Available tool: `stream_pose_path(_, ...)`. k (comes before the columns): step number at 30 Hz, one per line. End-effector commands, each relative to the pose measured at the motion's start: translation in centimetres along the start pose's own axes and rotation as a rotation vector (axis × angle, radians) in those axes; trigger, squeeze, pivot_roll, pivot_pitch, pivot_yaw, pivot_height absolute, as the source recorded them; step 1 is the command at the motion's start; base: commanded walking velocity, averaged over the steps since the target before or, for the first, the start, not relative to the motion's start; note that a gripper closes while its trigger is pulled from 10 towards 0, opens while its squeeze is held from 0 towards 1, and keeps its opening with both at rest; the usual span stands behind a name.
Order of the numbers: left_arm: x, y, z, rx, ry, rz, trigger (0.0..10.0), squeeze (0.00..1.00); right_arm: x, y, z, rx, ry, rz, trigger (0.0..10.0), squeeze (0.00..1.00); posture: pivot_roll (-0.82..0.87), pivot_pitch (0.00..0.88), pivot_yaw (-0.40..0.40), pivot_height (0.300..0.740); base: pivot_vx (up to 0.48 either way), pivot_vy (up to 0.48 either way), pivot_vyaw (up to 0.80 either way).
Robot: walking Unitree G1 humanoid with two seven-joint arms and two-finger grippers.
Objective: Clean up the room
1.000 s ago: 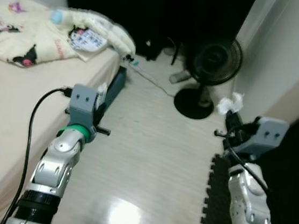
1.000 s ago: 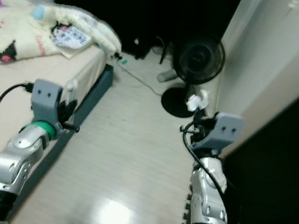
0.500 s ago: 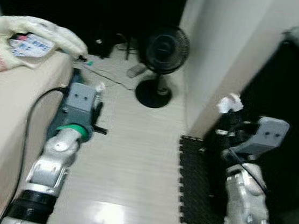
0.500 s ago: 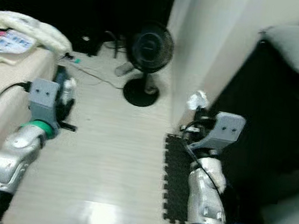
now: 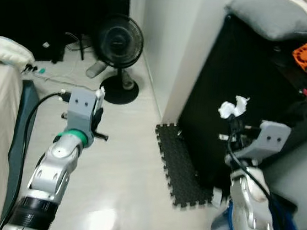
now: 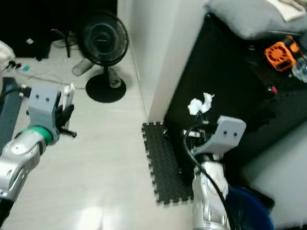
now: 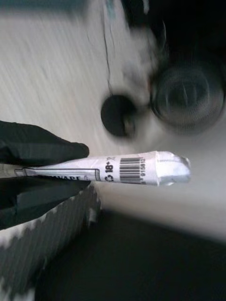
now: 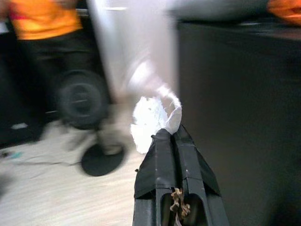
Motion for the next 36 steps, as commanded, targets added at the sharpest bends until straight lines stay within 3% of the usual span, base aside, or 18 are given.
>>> stream_pose_path(1,0.39,-0.52,-0.17,0.013,0.013,0.011,10.0,0.0,-0.11,-0.07,-0.09,0.002,-0.004,-0.001,10.0,0.0,0.03,0.055,0.039,0.706,0.0,0.0,-0.79)
stream_pose_path(36,0.56,-0.71,-0.12,0.014,0.022,0.01,10.0,0.0,-0.16,-0.19,-0.11,0.004,-0.009,0.002,10.0,0.0,0.03,0.062,0.041,0.706,0.0,0.0,-0.8)
Point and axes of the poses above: a point about 5 cm out from each wrist's last joint towards the gripper, its own z axis pointing out of the wrist towards the gripper, its own y axis along the axis of the wrist's last joint, x = y × z, the point moved 2 cm from there along z, pointing out of the wrist towards the gripper, and after that the axes turned 2 degrees about z, right-handed, at the moved point
